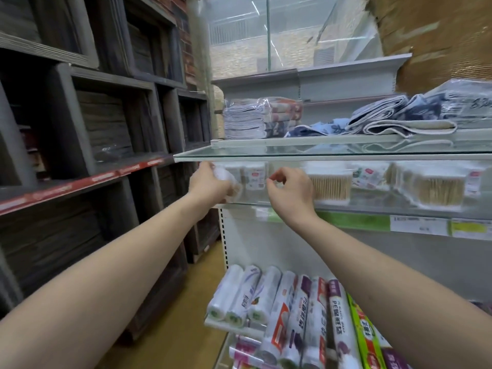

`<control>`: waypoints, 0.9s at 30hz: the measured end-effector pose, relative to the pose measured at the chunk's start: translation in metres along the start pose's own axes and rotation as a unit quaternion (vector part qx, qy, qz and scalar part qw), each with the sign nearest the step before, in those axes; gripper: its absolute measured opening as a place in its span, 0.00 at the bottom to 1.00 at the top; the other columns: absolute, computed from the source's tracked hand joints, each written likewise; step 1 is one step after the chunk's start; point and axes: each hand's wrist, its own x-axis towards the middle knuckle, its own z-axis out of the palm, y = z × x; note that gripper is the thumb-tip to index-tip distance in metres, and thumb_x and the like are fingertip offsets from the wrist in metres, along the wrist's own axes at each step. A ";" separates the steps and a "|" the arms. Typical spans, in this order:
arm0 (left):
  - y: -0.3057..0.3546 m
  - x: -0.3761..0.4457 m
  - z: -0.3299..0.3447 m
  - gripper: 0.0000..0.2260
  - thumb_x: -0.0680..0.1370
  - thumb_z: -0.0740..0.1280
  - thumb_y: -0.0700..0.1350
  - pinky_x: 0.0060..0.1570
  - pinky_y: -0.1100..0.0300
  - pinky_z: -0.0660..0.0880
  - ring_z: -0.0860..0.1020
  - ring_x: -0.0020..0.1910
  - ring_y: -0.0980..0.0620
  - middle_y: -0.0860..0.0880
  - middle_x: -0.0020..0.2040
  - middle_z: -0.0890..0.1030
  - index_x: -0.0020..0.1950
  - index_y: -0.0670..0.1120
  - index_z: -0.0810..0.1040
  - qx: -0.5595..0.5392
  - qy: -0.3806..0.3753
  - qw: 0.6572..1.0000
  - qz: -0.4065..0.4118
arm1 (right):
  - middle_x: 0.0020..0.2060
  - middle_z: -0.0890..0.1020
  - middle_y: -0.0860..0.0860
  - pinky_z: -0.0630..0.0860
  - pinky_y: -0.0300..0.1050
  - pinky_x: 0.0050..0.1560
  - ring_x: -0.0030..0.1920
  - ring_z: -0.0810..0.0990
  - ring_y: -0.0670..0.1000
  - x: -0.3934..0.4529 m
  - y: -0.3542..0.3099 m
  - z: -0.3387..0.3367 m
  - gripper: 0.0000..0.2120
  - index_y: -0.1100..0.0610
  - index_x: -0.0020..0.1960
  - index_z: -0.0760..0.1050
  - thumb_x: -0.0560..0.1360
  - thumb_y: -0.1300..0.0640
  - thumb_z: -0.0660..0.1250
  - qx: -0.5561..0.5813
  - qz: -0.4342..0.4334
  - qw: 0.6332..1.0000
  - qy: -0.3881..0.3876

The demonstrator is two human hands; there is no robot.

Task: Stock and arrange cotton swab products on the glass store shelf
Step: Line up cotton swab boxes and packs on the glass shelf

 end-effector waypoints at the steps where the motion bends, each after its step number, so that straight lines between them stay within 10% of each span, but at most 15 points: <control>1: -0.003 0.006 -0.005 0.25 0.70 0.75 0.39 0.36 0.57 0.80 0.82 0.45 0.46 0.47 0.54 0.77 0.64 0.48 0.70 -0.010 0.004 1.000 -0.009 | 0.47 0.81 0.53 0.68 0.45 0.47 0.50 0.77 0.55 0.005 0.000 0.007 0.03 0.52 0.45 0.80 0.75 0.53 0.68 0.002 -0.001 1.000 -0.008; 7: -0.028 0.033 -0.024 0.35 0.64 0.78 0.47 0.56 0.47 0.80 0.78 0.56 0.43 0.47 0.60 0.77 0.69 0.50 0.71 0.060 0.040 0.997 -0.026 | 0.47 0.82 0.53 0.74 0.48 0.51 0.49 0.78 0.54 0.018 -0.006 0.043 0.03 0.50 0.46 0.80 0.75 0.53 0.68 0.048 0.032 0.998 -0.017; 18: -0.073 0.067 -0.036 0.29 0.65 0.81 0.59 0.54 0.49 0.81 0.80 0.52 0.51 0.53 0.53 0.79 0.59 0.51 0.72 -0.004 0.016 1.000 0.003 | 0.50 0.82 0.51 0.65 0.41 0.48 0.51 0.77 0.53 0.018 -0.022 0.090 0.07 0.51 0.50 0.81 0.75 0.53 0.67 0.015 0.073 0.997 -0.006; 27: -0.079 0.073 -0.054 0.46 0.54 0.81 0.68 0.54 0.48 0.82 0.80 0.56 0.50 0.51 0.60 0.78 0.65 0.50 0.71 -0.039 -0.048 0.998 0.025 | 0.48 0.82 0.51 0.65 0.41 0.47 0.48 0.76 0.52 0.016 -0.034 0.105 0.06 0.52 0.49 0.82 0.74 0.54 0.67 -0.013 0.080 0.997 0.017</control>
